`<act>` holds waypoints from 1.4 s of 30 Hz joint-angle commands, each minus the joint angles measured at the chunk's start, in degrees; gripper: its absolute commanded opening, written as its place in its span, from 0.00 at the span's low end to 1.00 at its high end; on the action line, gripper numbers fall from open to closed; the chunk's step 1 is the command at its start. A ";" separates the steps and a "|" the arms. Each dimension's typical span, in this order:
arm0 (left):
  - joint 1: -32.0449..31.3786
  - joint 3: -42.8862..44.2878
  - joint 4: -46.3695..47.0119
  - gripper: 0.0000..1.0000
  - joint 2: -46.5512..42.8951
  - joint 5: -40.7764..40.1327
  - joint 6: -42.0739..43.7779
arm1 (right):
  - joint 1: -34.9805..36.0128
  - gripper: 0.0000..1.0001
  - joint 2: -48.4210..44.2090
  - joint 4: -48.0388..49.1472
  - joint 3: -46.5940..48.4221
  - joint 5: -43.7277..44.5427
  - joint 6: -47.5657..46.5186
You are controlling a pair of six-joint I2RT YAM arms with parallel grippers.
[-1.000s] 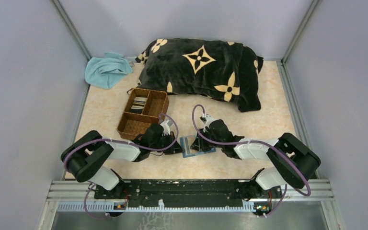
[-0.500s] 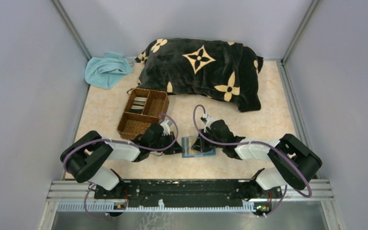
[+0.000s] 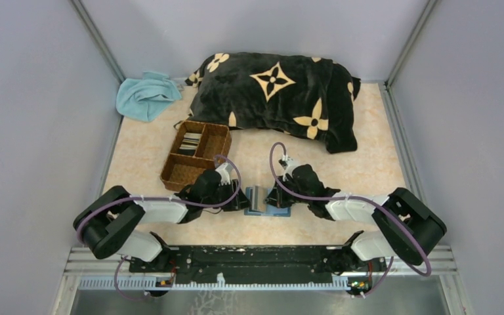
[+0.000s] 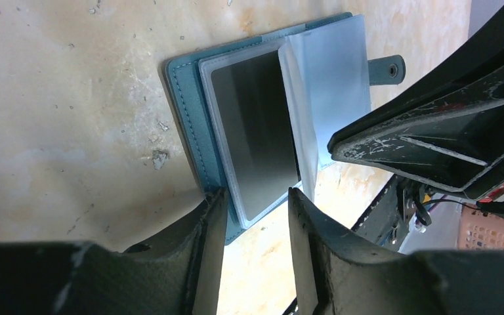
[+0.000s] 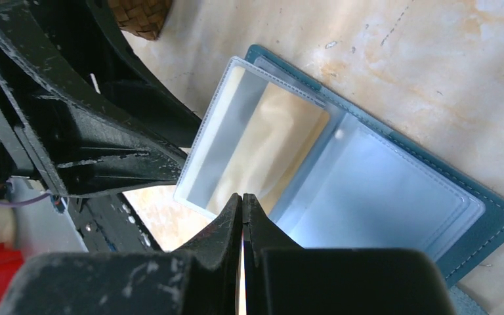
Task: Take the credit cards out of the card holder
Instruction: Remove the credit card from the card holder.
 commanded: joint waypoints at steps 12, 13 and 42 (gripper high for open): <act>-0.31 2.65 0.54 0.37 1.99 2.12 0.48 | -1.04 0.08 -6.72 2.16 -1.66 -0.60 0.54; -0.47 3.16 0.07 0.37 2.01 2.02 0.56 | -1.14 0.10 -7.91 1.66 -1.80 -0.23 0.46; -8.02 18.43 -17.32 0.34 6.58 -7.45 5.35 | -3.33 0.13 -17.08 -4.58 -3.55 2.10 -1.51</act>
